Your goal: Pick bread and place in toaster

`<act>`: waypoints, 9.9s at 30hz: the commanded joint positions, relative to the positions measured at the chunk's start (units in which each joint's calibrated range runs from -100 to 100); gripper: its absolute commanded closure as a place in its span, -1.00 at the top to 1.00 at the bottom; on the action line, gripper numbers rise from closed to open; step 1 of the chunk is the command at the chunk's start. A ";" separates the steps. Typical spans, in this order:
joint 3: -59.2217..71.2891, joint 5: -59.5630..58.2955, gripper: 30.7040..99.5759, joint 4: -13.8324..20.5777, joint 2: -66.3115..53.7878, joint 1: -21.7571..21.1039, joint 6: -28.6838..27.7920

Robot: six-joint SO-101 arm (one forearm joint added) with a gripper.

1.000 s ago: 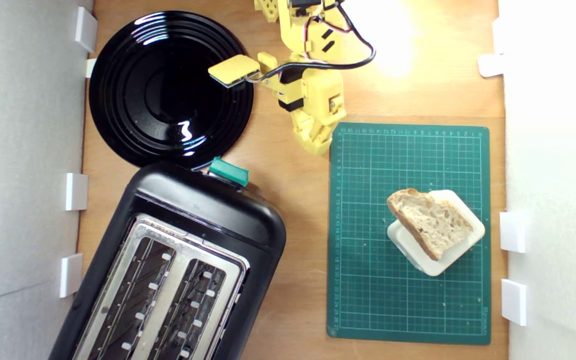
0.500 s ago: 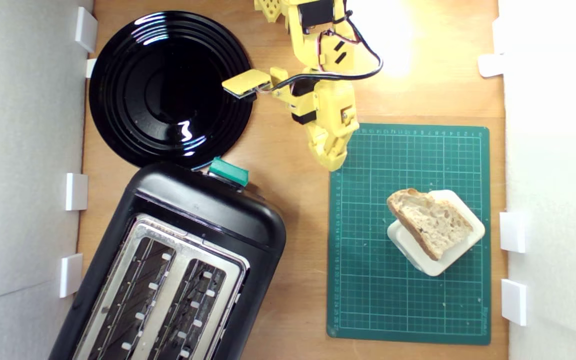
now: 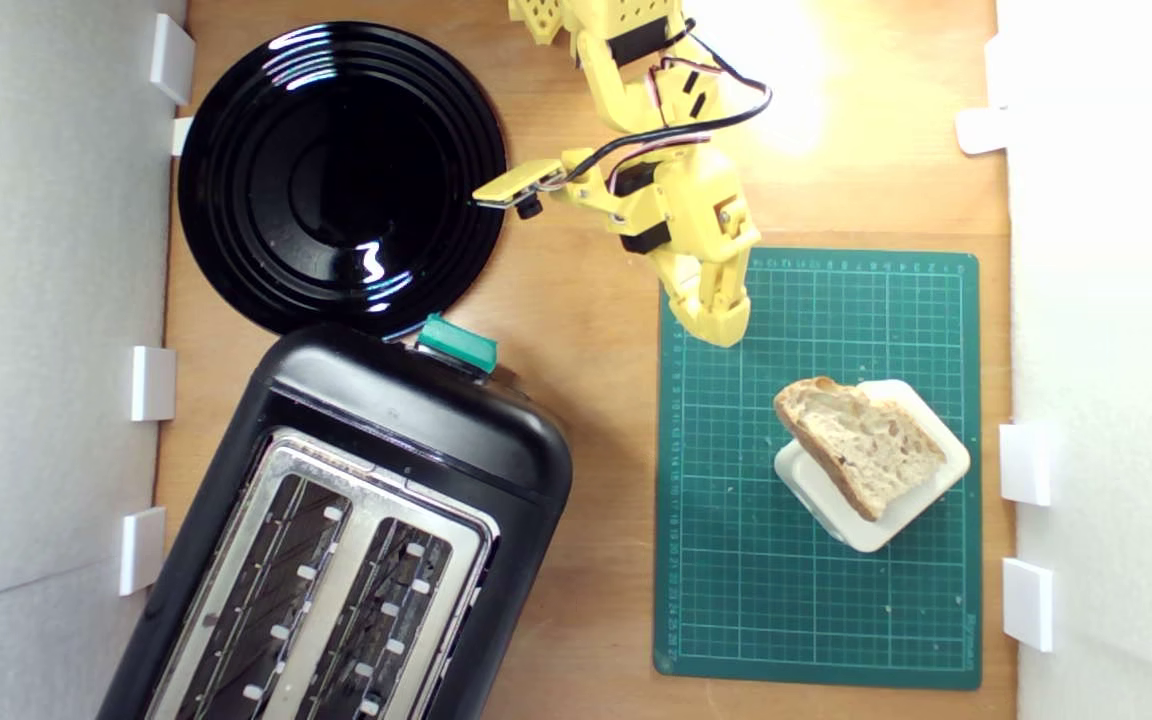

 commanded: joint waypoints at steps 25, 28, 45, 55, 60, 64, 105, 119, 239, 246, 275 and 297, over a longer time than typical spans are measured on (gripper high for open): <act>-0.80 -18.53 -0.93 2.41 12.34 -0.81 0.16; -0.89 -18.53 -0.92 1.87 12.34 -0.81 0.05; -2.25 -18.53 -0.04 -5.02 12.59 -2.82 -3.66; -2.53 -18.61 0.19 -4.93 12.75 -3.07 -3.87; -3.89 -18.78 0.29 -4.84 14.83 -3.07 -4.08; -5.16 -18.78 0.30 -4.57 16.08 -3.07 -3.77; -18.69 -22.71 0.91 -4.93 27.81 -8.22 -7.74; -24.50 -22.71 0.91 -4.93 32.64 -9.03 -7.48; -36.93 -21.60 -0.11 -5.02 31.64 -8.38 -7.69; -37.03 -11.96 -0.11 -5.02 20.41 -4.68 -7.59; -37.39 19.78 -0.11 -3.85 -27.68 17.72 -5.13; -65.80 65.35 -0.11 -4.93 -33.50 23.53 17.84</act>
